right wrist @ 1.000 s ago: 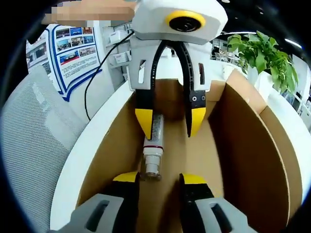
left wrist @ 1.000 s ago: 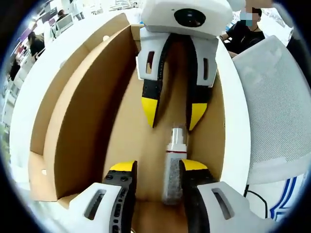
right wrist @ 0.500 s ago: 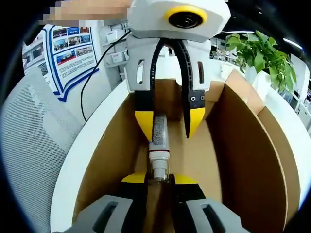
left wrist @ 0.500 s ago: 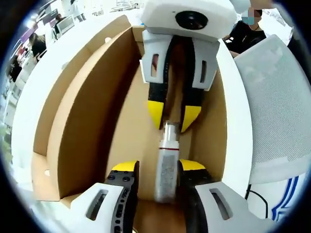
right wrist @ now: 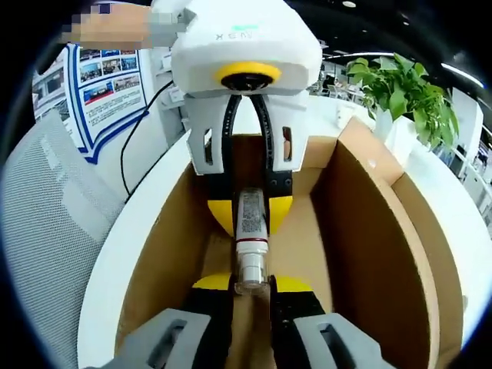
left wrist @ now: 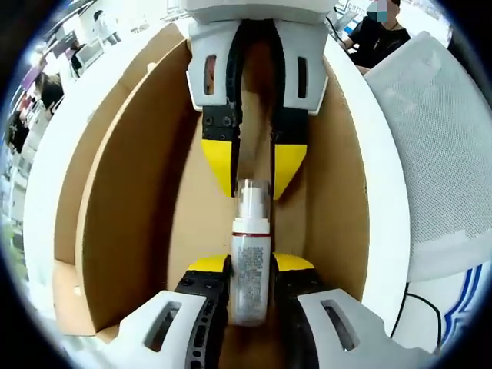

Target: Operate the shoe box by opening the lid, removing the specified soft item, and placing it in the target area until the item is outside and the box remains undamaged.

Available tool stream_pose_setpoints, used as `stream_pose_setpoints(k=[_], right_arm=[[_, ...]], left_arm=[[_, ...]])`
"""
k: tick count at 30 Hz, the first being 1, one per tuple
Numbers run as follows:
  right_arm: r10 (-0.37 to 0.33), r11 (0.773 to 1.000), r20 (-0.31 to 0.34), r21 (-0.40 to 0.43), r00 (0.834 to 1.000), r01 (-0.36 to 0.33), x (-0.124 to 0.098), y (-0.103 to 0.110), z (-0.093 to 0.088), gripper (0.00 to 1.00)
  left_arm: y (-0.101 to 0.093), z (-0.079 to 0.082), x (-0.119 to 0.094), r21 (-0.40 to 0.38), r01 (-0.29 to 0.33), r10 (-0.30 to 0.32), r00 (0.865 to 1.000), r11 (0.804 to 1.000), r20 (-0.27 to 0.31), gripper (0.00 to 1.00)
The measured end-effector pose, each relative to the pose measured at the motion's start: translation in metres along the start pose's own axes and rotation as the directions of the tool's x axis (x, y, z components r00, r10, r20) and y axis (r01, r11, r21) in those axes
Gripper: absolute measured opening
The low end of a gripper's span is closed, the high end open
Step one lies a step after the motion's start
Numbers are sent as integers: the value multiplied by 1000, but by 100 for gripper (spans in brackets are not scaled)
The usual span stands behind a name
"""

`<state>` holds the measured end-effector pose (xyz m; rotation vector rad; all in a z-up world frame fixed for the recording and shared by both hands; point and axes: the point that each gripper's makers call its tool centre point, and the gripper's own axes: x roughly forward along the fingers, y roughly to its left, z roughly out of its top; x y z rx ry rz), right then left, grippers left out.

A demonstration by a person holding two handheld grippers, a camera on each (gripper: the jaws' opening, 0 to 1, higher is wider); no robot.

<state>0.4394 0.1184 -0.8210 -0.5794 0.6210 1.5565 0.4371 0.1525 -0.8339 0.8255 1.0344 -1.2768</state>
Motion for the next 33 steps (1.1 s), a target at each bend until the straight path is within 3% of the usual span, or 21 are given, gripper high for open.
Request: stream_pose_setpoints(k=[8, 19, 33], right_arm=[[-20, 999, 8, -26, 1000, 21, -15, -4, 3, 14], [-36, 998, 71, -52, 997, 40, -36, -3, 16, 15], [-46, 995, 112, -86, 993, 56, -57, 7, 33, 16]], left_arm=[[2, 13, -1, 34, -30, 29, 999, 999, 42, 19], [-1, 26, -14, -50, -19, 25, 993, 999, 118, 17], [-14, 40, -40, -82, -25, 40, 982, 996, 185, 17]])
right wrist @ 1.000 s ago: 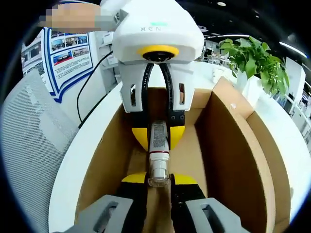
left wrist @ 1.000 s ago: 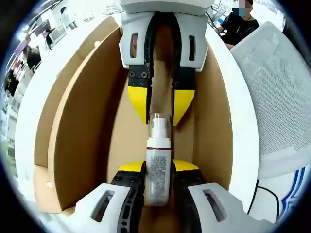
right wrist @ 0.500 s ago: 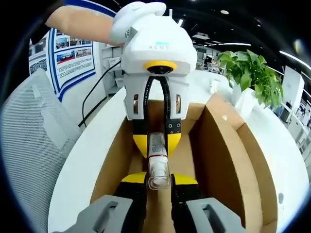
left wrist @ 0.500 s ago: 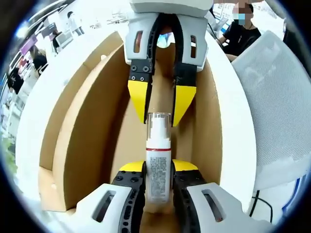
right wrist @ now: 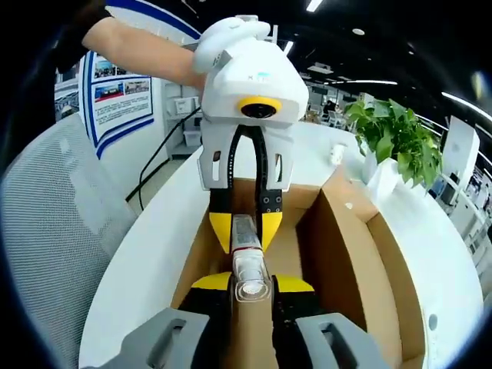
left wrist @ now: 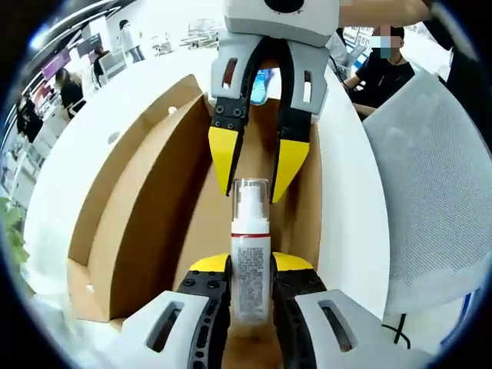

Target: Operate the shoe box by opening the lid, removing the specified soft item, and placing it in the target area until the item is outside and the box remains undamaged.

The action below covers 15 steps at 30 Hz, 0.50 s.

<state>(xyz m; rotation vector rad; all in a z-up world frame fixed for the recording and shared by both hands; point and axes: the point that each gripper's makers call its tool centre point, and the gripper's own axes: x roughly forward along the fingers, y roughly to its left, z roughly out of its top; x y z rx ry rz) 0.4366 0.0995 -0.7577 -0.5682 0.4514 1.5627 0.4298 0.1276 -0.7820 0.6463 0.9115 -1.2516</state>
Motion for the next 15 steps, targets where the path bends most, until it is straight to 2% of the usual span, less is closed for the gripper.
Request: stream_pose_setpoints(k=[10, 15], right_arm=[[-21, 1000, 48, -12, 999, 22, -21, 7, 23, 18], [-36, 999, 43, -29, 998, 37, -32, 10, 30, 17]], left_arm=[[-12, 27, -24, 19, -25, 24, 996, 999, 85, 17], [-15, 36, -30, 55, -48, 41, 992, 997, 119, 17]])
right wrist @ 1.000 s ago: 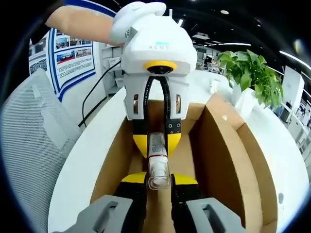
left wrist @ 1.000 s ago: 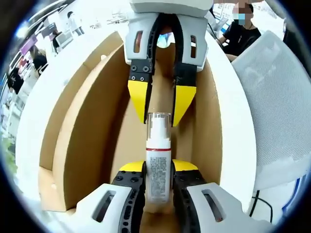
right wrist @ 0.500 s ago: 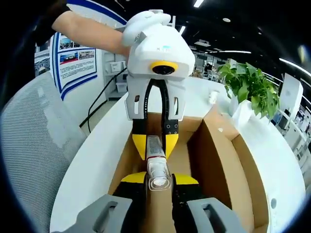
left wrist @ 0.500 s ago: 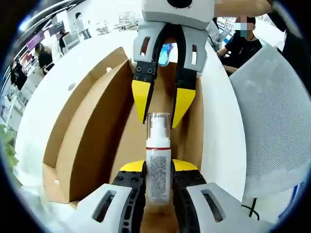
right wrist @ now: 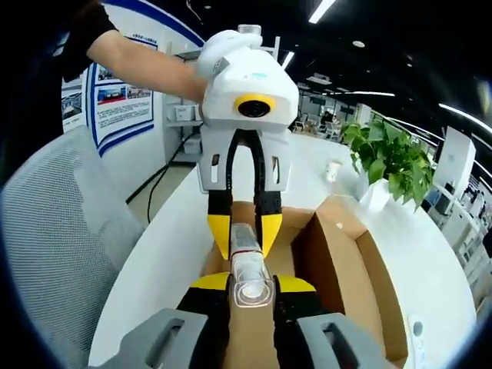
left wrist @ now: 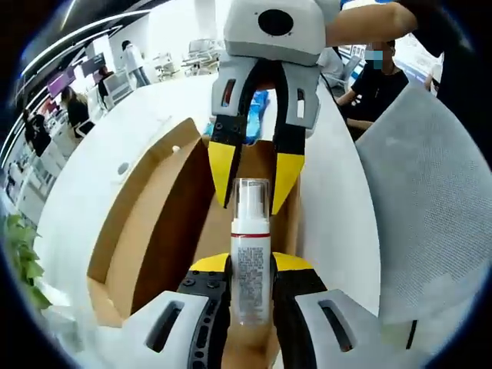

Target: Operate the shoe box by opening the lid, removing the specified soft item, and placing it in the target area until the item is outside and the box remains undamaged.

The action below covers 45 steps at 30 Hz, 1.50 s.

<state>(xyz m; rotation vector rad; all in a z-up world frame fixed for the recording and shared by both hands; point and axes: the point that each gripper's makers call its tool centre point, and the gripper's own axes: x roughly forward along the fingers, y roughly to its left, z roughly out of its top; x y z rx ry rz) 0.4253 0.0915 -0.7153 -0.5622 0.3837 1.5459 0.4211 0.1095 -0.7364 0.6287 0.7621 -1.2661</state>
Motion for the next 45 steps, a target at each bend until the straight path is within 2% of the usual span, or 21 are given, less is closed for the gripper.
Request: stream_pose_setpoints(k=[4, 7, 16, 21, 25, 31, 34, 38, 45], right_arm=[[3, 1000, -18, -1, 1000, -3, -8, 5, 4, 15], [-12, 1000, -38, -4, 999, 12, -15, 6, 7, 15], [-30, 999, -100, -19, 995, 28, -32, 11, 11, 13], [-32, 999, -125, -24, 992, 30, -42, 13, 11, 13], [-30, 999, -138, -25, 990, 27, -49, 15, 12, 13], [-41, 999, -149, -31, 988, 37, -58, 13, 14, 13], [-43, 999, -157, -37, 987, 38, -63, 12, 13, 13], [-46, 998, -171, -41, 984, 39, -71, 9, 12, 13], [-46, 998, -196, -45, 979, 37, -85, 3, 11, 13]], left_arm=[[-1, 6, -1, 96, -26, 26, 1000, 995, 1, 18], [-3, 12, -2, 82, -28, 26, 999, 996, 21, 18], [-13, 31, -2, 124, -44, 37, 998, 991, 60, 19], [-14, 40, -2, 105, -43, 34, 996, 994, 82, 20], [-11, 51, -5, 46, -59, 52, 990, 997, 128, 27], [-8, 57, -15, 22, -89, 85, 983, 996, 162, 32], [-4, 54, -22, -18, -111, 112, 979, 994, 170, 33], [1, 42, -30, -61, -144, 152, 976, 988, 155, 33], [7, 11, -43, -159, -202, 220, 970, 966, 105, 35]])
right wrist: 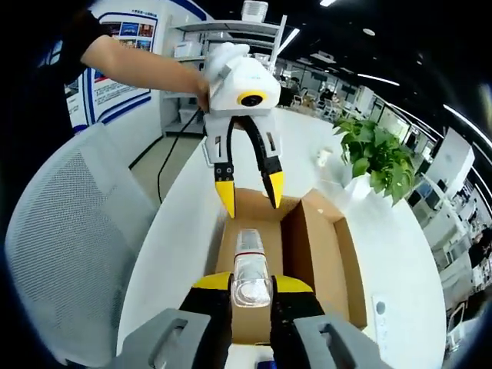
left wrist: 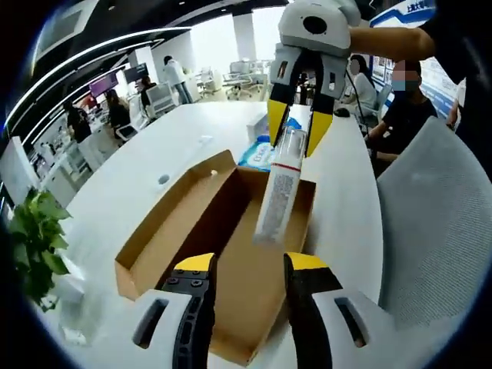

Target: Operate the shoe box by opening the lid, removing the specified soft item, and placing it in the target area until the item is outside and the box remains undamaged.

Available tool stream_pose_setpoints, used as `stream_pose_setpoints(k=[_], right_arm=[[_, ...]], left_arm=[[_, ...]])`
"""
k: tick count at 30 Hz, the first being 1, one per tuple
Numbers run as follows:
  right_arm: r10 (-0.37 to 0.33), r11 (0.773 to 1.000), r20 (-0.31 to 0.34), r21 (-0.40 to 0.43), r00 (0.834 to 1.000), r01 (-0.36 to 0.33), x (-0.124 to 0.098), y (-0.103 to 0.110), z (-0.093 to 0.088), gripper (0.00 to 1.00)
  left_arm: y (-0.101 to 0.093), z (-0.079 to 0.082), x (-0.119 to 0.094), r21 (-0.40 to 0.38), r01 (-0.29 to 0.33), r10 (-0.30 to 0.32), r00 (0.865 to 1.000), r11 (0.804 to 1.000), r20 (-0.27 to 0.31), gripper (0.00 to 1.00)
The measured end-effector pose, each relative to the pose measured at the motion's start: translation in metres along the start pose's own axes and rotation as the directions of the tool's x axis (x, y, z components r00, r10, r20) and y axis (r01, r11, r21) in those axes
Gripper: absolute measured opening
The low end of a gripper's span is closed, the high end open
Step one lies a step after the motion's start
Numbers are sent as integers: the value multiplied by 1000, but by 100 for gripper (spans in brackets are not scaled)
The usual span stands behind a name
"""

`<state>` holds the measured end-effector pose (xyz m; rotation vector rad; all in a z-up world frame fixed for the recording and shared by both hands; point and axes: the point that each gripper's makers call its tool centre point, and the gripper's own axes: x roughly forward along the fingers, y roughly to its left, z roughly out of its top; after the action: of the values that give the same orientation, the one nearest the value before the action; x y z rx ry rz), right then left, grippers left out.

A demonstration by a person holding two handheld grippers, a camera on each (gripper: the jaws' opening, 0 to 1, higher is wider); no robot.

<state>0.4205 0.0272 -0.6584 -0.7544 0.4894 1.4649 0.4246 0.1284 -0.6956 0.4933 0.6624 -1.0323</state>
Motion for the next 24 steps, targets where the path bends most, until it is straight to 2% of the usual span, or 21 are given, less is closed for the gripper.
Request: stream_pose_setpoints(k=[3, 6, 12, 14, 18, 21, 23, 24], right_arm=[[1, 1000, -13, 1, 1000, -1, -6, -3, -3, 13], [-1, 1000, -27, 0, 1000, 1, -15, -7, -7, 13], [-11, 1000, -50, 7, 999, 11, -34, -17, -17, 13], [-17, 1000, -63, 9, 998, 18, -43, -21, -23, 13], [-38, 999, -94, 7, 995, 39, -58, -31, -35, 14], [-48, 999, -124, 7, 991, 49, -69, -37, -45, 14], [-56, 998, -145, 6, 988, 58, -77, -42, -53, 14], [-59, 998, -153, 8, 986, 61, -80, -44, -56, 14]], left_arm=[[5, -16, -7, -59, -39, 37, 999, 997, -30, 36], [7, -27, -12, -85, -64, 60, 997, 994, -47, 36], [15, -52, -23, -168, -139, 128, 989, 976, -75, 35], [18, -64, -27, -212, -179, 162, 982, 961, -97, 34], [17, -81, -32, -286, -210, 182, 976, 935, -121, 32], [18, -91, -35, -297, -243, 211, 968, 923, -137, 32], [19, -99, -38, -336, -272, 235, 961, 902, -146, 32], [19, -102, -38, -341, -281, 244, 959, 897, -147, 32]])
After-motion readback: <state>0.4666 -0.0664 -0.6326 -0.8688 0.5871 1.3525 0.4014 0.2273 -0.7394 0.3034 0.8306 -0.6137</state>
